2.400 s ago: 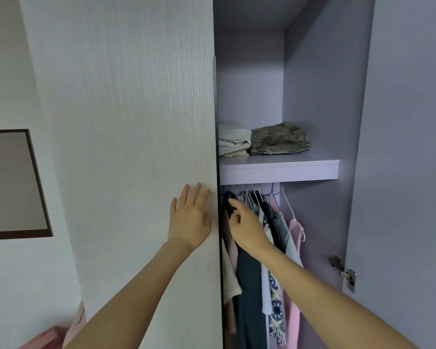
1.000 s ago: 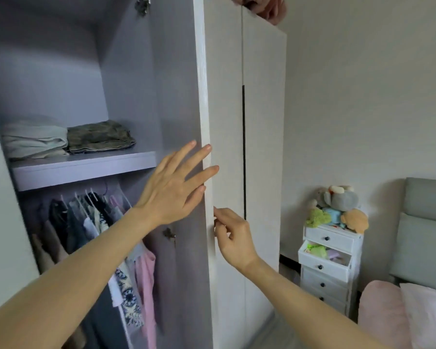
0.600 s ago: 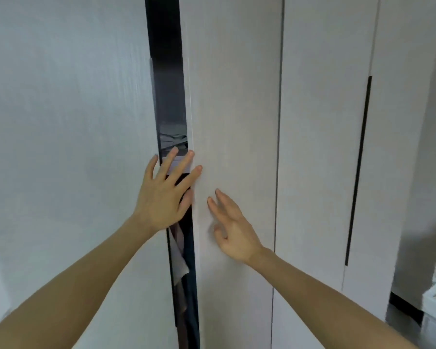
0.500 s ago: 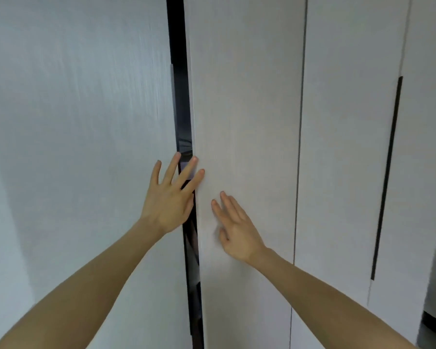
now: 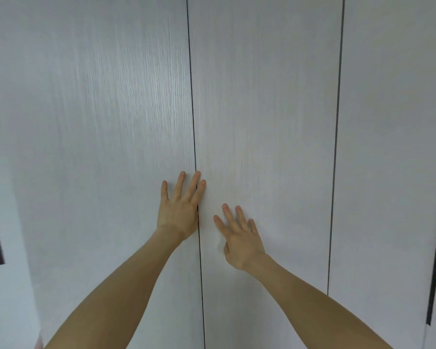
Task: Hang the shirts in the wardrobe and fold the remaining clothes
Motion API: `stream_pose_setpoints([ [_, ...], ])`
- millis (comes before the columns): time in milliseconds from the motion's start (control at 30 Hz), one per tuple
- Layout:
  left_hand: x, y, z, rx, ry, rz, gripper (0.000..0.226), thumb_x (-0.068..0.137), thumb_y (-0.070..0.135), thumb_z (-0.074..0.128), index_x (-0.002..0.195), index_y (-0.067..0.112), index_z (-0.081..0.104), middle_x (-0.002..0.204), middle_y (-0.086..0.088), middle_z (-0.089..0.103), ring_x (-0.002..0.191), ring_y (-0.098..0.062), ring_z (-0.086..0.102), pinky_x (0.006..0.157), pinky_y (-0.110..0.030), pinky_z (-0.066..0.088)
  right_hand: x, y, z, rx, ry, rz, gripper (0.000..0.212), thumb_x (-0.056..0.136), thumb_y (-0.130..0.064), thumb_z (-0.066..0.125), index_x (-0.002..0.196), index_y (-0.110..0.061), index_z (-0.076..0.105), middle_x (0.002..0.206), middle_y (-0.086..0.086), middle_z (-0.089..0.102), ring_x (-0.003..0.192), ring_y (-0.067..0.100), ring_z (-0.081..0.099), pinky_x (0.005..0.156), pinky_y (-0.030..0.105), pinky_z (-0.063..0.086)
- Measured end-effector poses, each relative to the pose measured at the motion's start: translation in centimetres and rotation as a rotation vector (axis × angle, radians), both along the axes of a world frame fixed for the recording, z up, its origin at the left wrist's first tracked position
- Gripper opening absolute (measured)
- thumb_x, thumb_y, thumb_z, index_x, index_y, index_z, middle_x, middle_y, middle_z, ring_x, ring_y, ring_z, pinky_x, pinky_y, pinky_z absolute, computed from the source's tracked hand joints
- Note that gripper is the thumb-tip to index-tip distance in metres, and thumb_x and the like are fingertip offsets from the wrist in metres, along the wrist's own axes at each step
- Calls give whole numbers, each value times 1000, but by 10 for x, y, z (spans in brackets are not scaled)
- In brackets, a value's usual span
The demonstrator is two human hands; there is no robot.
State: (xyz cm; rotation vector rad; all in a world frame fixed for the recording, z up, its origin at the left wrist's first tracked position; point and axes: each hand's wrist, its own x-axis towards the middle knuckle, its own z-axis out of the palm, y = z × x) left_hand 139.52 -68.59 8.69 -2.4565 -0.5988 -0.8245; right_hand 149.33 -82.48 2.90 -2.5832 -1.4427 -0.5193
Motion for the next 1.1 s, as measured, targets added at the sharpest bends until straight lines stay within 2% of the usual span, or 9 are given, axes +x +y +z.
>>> stream_pose_setpoints([
  [100, 4, 2, -9, -178, -102, -102, 73, 94, 30, 40, 149, 24, -9, 157, -4, -15, 144, -28, -10, 115, -51, 6, 5, -2, -5, 15, 6, 29, 72, 95, -18, 36, 148, -32, -10, 150, -7, -34, 138, 24, -31, 115, 48, -6],
  [233, 12, -10, -23, -408, -251, -288, 85, 89, 23, 50, 147, 25, -12, 158, -2, 1, 144, -26, -9, 114, -51, -4, 10, -2, -8, 38, 25, 76, 74, 93, -16, 37, 147, -34, -11, 142, -11, -41, 137, 22, -32, 115, 45, -6],
  [400, 23, -23, -9, -819, -726, -519, 76, 86, 9, 60, 148, 11, 15, 129, -11, 51, 122, -26, 43, 108, -49, 29, 14, -3, -11, 56, 10, 95, 74, 92, -14, 37, 148, -33, -8, 138, -12, -42, 138, 23, -32, 115, 46, -5],
  [567, 19, -16, -9, -766, -730, -426, 62, 88, 14, 57, 144, 12, 31, 122, -5, 54, 124, -23, 35, 112, -42, 17, 17, -2, -15, 26, -21, 67, 72, 93, -16, 35, 147, -33, -10, 144, -9, -39, 138, 23, -31, 115, 46, -7],
  [667, 18, -9, -18, -395, -540, -317, 66, 88, 20, 56, 146, 11, 27, 134, -15, 42, 134, -32, 23, 112, -49, 10, 20, 4, -12, -6, -8, 50, 72, 94, -17, 35, 147, -34, -11, 148, -6, -35, 138, 24, -30, 115, 49, -8],
  [767, 16, 6, -26, -310, -315, -92, 94, 86, 50, 54, 147, 26, -13, 155, -13, -2, 141, -36, -12, 108, -63, 0, 23, 11, -15, -67, -20, 7, 72, 95, -22, 35, 146, -34, -15, 142, -4, -43, 136, 26, -35, 112, 57, -5],
  [867, 18, 17, -32, -272, -156, 62, 116, 74, 75, 47, 127, 32, -47, 142, -7, -46, 127, -38, -43, 104, -69, -4, 28, 15, -17, -92, -31, -17, 77, 95, -25, 38, 143, -35, -22, 132, -4, -53, 132, 27, -40, 108, 63, -1],
  [1000, 24, 18, -32, -240, -99, 155, 132, 63, 82, 51, 123, 26, -52, 129, -10, -58, 116, -40, -52, 102, -71, -4, 30, 12, -14, -67, 41, 35, 79, 95, -21, 40, 143, -36, -21, 133, -6, -53, 128, 24, -44, 111, 59, 0],
  [1100, 24, 14, -30, -250, -88, 215, 136, 61, 81, 55, 122, 25, -53, 128, -11, -59, 116, -41, -51, 102, -71, -4, 12, 1, 7, 112, 318, 167, 62, 98, -18, 39, 149, -27, 5, 151, -6, -28, 139, 19, -28, 117, 39, -1],
])
